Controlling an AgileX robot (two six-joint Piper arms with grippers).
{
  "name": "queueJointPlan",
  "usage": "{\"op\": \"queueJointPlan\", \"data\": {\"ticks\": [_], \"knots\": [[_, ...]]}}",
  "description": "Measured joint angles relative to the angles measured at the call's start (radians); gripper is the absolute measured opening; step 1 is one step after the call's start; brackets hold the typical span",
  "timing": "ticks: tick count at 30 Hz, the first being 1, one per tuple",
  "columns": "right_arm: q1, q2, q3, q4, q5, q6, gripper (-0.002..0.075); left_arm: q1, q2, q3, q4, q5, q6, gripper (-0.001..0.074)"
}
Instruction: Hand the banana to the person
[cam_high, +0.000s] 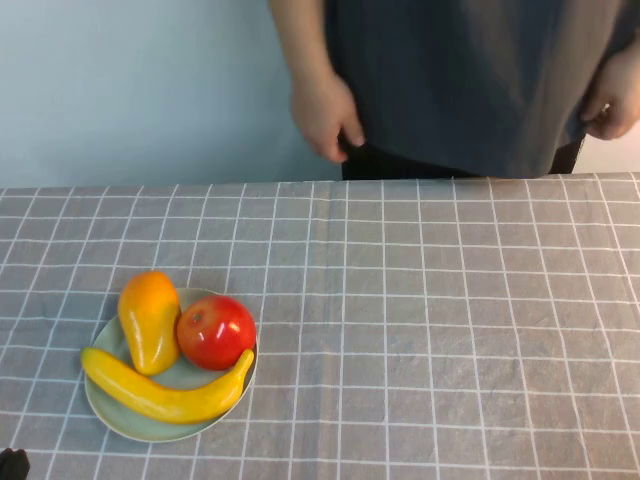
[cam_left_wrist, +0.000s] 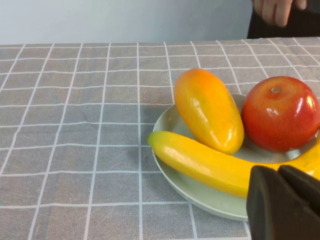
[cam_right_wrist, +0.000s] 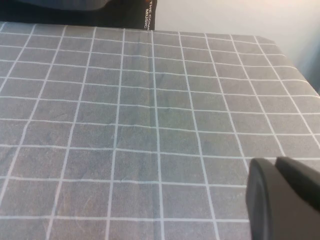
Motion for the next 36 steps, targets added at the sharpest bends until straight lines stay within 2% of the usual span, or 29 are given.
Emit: {"op": "queueJointPlan", "data": {"ticks": [36], "knots": [[0.000, 0.000, 0.000, 0.000, 0.000, 0.000, -0.0009, 0.000, 0.000, 0.000, 0.012, 0.000, 0.000, -0.0005]]}}
